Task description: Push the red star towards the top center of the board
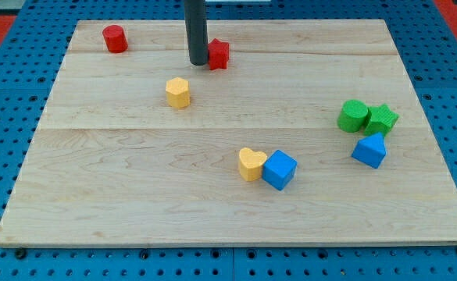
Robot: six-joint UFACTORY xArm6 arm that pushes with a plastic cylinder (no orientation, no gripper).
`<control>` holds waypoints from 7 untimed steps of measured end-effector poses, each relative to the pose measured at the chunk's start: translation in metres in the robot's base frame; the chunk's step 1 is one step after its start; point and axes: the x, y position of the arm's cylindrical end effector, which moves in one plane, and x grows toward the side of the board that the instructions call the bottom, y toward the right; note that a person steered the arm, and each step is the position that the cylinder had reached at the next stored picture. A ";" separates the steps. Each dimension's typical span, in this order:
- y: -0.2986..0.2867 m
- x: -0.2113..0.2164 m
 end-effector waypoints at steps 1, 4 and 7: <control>0.002 0.030; 0.026 -0.003; 0.019 -0.003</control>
